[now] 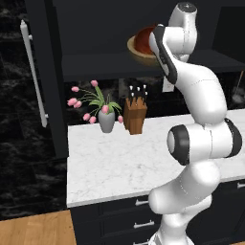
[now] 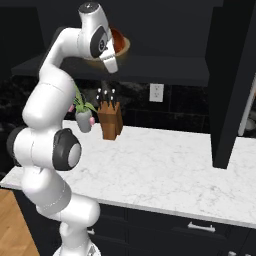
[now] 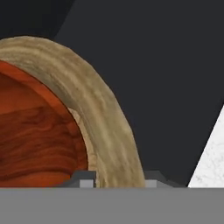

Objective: Pick up the bowls on the counter and stack them on top of one another in the open cabinet. Place the smaller bowl on top of the larger bowl.

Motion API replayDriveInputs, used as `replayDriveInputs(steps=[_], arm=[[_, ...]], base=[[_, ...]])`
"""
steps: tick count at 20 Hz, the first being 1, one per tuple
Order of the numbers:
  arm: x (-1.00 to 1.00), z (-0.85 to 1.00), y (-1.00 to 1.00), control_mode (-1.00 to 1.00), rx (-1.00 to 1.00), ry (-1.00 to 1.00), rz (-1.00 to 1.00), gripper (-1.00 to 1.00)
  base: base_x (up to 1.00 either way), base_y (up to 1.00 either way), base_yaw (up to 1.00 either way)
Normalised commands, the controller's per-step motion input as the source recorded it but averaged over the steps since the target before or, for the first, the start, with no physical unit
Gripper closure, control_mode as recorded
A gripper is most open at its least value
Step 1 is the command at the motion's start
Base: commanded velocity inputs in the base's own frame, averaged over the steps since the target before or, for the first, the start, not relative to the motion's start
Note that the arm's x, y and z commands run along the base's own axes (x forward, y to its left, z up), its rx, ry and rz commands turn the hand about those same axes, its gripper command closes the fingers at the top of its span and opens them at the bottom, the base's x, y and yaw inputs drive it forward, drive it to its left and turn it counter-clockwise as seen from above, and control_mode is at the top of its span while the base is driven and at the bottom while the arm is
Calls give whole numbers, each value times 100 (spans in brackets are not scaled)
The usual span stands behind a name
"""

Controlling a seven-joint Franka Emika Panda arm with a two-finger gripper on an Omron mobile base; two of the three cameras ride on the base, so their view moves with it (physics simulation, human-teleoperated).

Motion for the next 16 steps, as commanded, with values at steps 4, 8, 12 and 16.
replayDriveInputs(steps=[4,8,12,16], arm=[[-54,-25,-6,-100,0,-8,0,-100],[-100,-40,-13,-100,0,-33,0,-100],[-100,-71,-28,-100,3,-46,-2,-100],[-100,-96,-34,-100,1,-36,0,-100]], base=[[0,0,0],[0,0,0],[0,0,0],[0,0,0]])
